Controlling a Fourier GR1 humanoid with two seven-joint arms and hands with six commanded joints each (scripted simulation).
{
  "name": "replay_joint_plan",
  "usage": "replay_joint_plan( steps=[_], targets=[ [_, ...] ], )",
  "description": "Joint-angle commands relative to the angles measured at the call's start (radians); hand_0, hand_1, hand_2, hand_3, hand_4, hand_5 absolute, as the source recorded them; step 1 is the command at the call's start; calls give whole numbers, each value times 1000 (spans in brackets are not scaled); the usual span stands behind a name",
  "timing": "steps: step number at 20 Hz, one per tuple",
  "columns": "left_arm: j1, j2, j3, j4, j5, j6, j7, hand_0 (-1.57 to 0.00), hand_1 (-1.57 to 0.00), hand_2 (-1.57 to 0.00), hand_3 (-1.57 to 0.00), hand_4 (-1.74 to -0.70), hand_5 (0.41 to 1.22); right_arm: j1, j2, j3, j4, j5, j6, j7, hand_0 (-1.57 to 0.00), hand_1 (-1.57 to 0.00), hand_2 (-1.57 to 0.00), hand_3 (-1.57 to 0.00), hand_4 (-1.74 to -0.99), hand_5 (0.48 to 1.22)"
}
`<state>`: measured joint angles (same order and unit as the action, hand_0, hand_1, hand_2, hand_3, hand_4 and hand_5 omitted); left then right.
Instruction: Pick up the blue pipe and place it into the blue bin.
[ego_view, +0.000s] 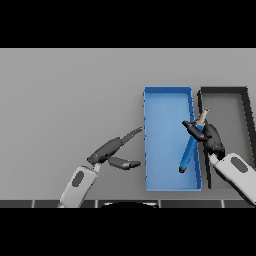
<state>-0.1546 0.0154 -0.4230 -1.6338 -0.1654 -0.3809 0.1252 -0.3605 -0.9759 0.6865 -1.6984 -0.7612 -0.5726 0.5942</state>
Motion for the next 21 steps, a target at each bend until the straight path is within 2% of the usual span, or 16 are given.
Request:
replay_joint_plan(
  steps=[1,3,7,8,11,14,18,21],
  targets=[
    [7,6,4,-7,9,-6,-6,1,1,1,1,-884,429,-39,-22,61,1,-4,10,11,-245,-223,-224,-131,-1142,1030],
    [4,6,7,-9,13,-5,-4,1,1,1,1,-886,428,-68,-40,116,13,-36,14,16,-156,-143,-143,-84,-1083,934],
    [0,-1,2,-5,2,4,4,1,1,1,1,-885,427,-135,-85,229,15,-86,2,16,-63,-58,-58,-34,-1056,817],
    [-4,7,8,-8,6,-1,-2,1,1,1,1,-885,428,-171,-82,272,43,-78,6,16,-51,-46,-46,-27,-1051,787],
    [-4,3,8,-3,9,-3,5,1,1,1,1,-887,429,-188,-84,298,47,-89,-3,13,-25,-23,-23,-13,-1036,713],
    [0,8,9,-9,6,0,-2,1,1,1,1,-887,431,-200,-83,309,58,-87,7,13,-13,-11,-11,-6,-1022,672],
    [-2,7,8,-5,1,3,-10,1,1,1,1,-885,431,-213,-96,313,54,-101,22,16,-6,-5,-5,-3,-1022,658],
    [-26,-11,10,-17,8,11,31,1,1,1,1,-885,431,-225,-93,328,52,-107,22,15,-6,-5,-5,-3,-1022,643]
  ],
)
